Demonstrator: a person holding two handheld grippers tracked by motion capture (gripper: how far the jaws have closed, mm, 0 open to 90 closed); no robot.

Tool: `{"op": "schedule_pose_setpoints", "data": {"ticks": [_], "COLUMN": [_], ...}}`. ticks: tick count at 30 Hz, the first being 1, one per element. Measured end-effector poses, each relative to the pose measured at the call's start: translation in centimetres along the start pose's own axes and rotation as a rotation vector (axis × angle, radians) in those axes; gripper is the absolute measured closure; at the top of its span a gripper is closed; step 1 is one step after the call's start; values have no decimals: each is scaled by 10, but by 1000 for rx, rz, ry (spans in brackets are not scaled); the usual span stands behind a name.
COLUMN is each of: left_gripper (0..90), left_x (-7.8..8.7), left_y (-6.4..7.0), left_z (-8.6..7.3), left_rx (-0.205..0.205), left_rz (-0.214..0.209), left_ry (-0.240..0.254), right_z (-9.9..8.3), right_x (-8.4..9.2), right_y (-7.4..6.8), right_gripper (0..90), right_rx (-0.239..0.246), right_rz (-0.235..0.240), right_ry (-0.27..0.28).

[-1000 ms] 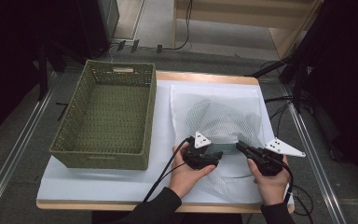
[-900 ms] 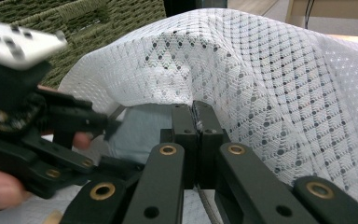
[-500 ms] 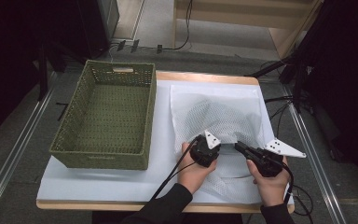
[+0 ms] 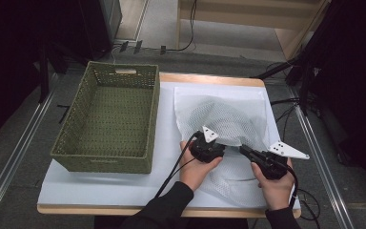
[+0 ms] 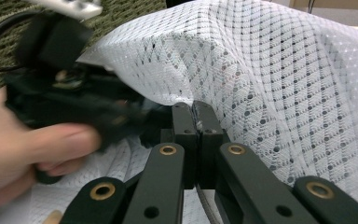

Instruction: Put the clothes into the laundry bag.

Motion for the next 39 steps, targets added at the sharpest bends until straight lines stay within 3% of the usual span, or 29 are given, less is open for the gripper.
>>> {"op": "schedule_pose_setpoints", "data": {"ticks": [3,4,6,8,12,14,16,19,22,24,25,26,27,28,30,34,37,39], "left_gripper": [400,400,395,420,530,600,683,793,820,823,823,822,819,812,772,525,431,418], "left_x": [20,26,34,35,26,17,12,4,-3,-1,1,1,-3,-8,-10,10,32,52], "left_y": [3,4,2,-2,-6,-8,-7,-2,-4,-8,-12,-15,-17,-18,-16,-6,-3,-3], "left_z": [-10,-15,-23,-30,-30,-28,-25,-19,-8,3,10,13,13,11,6,-8,-22,-31], "left_rx": [-22,-37,-65,-61,-37,-56,-59,-73,-35,-28,-26,-26,-8,11,13,-57,-66,-49], "left_rz": [-50,-46,2,25,106,156,169,158,173,221,256,288,284,257,201,82,17,-21], "left_ry": [-34,-44,-73,-91,-125,-149,-153,-161,-91,13,92,112,91,36,-26,-28,-17,-4], "right_z": [2,3,3,3,2,1,2,1,2,3,3,4,4,4,3,0,0,1], "right_x": [2,2,3,2,0,-1,-1,0,1,2,3,4,5,6,5,5,6,8], "right_y": [0,0,1,1,-1,-4,-5,-7,-8,-8,-9,-9,-8,-8,-6,-1,1,0], "right_gripper": [900,900,900,900,900,900,900,900,900,900,900,900,900,900,900,900,900,886], "right_rx": [2,0,-1,-3,5,8,13,17,11,15,14,14,18,16,17,6,4,2], "right_rz": [-6,-6,-8,-7,-6,-1,5,14,24,27,28,27,25,22,15,7,2,17], "right_ry": [9,12,14,15,9,7,8,7,12,19,19,23,25,24,14,11,16,35]}}
Point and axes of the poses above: each handheld gripper's, and its own axes: x roughly backward along the jaws, z roughly out of its top, y roughly to its right, the point moved 7 cm from there along -x, roughly forward along the jaws, and after that the axes turned 3 degrees about -y, right-handed, at the moved point
